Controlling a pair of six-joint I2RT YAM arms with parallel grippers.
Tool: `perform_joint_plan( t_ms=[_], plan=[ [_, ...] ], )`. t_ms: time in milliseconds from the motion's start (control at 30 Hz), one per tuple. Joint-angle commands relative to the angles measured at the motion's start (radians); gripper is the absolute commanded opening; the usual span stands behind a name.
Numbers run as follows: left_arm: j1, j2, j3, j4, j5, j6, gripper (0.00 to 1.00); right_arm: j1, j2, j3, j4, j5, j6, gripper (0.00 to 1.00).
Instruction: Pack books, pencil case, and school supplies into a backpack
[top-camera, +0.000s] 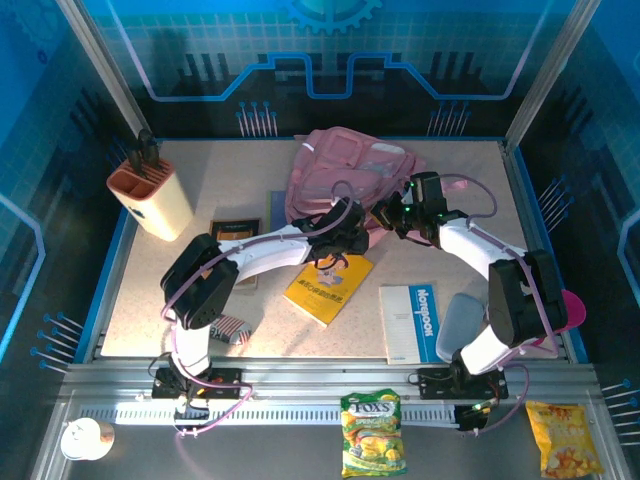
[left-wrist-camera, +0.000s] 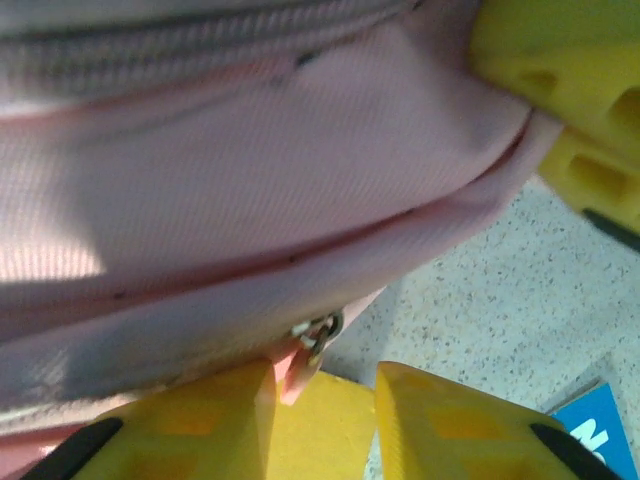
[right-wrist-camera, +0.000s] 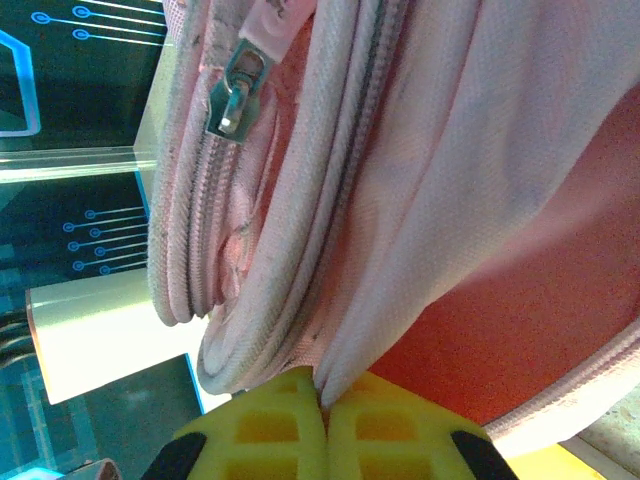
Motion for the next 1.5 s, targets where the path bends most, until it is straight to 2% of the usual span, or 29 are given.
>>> perform_joint_plan(
  t_ms=[0, 300, 633, 1067, 1267, 1467],
  plan=[
    [0.003, 0.026, 0.047, 0.024, -0.048, 0.015, 0.28, 0.010, -0.043, -0.002, 0.049, -0.049, 0.008, 0.00],
    [0.002, 0.057, 0.071, 0.004, -0.087, 0.002, 0.23, 0.009, -0.043, 0.000, 0.044, -0.045, 0.002, 0.00],
    [0.009, 0.006, 0.045, -0.022, -0.077, 0.018, 0.00, -0.010, -0.046, -0.011, 0.025, -0.001, -0.021, 0.00],
    [0.126, -0.187, -0.080, -0.111, 0.077, 0.055, 0.00, -0.117, -0.070, -0.002, -0.051, 0.067, -0.111, 0.00],
    [0.184, -0.178, -0.103, -0.168, 0.133, 0.119, 0.00, -0.159, -0.084, 0.003, -0.082, 0.081, -0.164, 0.00],
    [0.189, -0.139, -0.086, -0.177, 0.207, 0.169, 0.00, -0.215, -0.075, -0.015, -0.114, 0.103, -0.238, 0.00]
  ],
)
